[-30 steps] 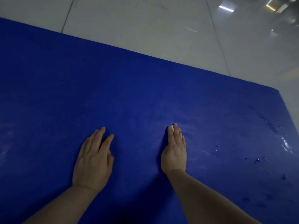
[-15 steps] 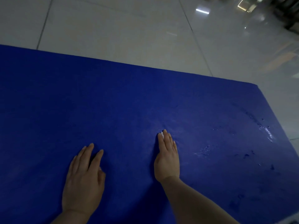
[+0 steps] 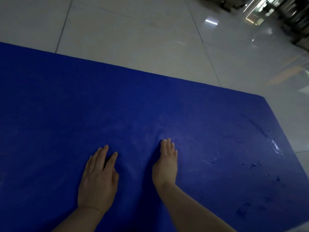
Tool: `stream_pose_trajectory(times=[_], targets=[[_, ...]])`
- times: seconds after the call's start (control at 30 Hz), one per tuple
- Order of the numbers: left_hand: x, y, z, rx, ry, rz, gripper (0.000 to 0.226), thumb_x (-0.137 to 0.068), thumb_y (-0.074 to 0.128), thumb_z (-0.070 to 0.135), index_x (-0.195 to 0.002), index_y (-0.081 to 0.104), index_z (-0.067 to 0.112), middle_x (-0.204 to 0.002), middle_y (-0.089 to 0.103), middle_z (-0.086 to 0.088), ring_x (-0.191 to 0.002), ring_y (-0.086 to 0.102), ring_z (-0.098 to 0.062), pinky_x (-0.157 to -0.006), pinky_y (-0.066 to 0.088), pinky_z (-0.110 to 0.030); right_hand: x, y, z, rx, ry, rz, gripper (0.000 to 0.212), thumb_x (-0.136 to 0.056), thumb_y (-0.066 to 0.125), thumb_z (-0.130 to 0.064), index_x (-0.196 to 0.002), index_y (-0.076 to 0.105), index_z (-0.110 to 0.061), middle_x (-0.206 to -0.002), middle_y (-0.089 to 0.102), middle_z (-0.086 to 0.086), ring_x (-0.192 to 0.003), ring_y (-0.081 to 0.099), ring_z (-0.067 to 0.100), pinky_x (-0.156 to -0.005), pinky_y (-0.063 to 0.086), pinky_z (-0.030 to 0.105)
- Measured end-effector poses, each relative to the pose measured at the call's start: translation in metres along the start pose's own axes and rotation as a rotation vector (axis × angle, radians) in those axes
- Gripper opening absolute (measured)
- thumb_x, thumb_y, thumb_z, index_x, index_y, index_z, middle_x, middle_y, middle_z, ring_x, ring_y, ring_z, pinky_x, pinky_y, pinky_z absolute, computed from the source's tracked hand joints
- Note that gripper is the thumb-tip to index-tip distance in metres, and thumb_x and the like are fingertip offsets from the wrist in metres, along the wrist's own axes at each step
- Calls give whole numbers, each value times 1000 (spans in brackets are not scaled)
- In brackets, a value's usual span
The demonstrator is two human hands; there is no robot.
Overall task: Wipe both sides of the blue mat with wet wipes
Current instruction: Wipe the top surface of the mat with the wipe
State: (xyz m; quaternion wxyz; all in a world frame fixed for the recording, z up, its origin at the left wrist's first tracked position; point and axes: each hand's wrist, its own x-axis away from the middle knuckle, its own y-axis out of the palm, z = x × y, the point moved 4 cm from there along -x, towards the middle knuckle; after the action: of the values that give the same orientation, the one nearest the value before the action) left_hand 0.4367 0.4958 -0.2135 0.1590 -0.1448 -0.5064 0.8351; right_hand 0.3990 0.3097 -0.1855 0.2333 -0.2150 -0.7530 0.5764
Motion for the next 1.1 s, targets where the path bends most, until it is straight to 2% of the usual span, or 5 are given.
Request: stream_pose_trajectory(times=[0.17,0.4,0.63,0.77,1.1], targets=[[-2,-4,-2,-18,-1,-58,52,-88,32,26,-125,62,8,-141,48,-18,-132,34,-26,-112,19,-37,51,31,-59,-75,-398,-31,89,-58,76,3,-139,42,-12,-148,39,4,-137,32,19,-115,8,36],[-2,-5,-1,34,-9,-66,51,-91,29,27,-127,61,8,-143,46,-18,-134,35,-28,-114,18,-37,25,0,17,-47,84,81,82,-83,36,15,-152,7,-18,-158,-9,-4,-138,-18,7,-115,-15,26],[-1,-4,-3,29,-10,-62,49,-91,32,27,-127,61,10,-144,45,-16,-136,34,-26,-114,23,-40,55,18,-3,11,-239,6,98,-50,65,21,-139,41,-11,-148,36,3,-135,38,25,-116,17,39],[-2,-3,-2,26,-21,-52,51,-92,29,28,-127,61,10,-144,46,-15,-135,36,-26,-114,23,-39,42,-11,69,-6,184,83,84,-77,38,19,-151,15,-15,-157,-3,-5,-146,-4,15,-117,-10,28],[-2,-6,0,54,1,-6,42,-94,38,20,-126,61,7,-142,47,-18,-134,36,-28,-111,29,-47,55,14,53,-72,88,50,77,-84,33,13,-147,1,-16,-153,-8,-14,-142,-13,5,-113,-17,18]])
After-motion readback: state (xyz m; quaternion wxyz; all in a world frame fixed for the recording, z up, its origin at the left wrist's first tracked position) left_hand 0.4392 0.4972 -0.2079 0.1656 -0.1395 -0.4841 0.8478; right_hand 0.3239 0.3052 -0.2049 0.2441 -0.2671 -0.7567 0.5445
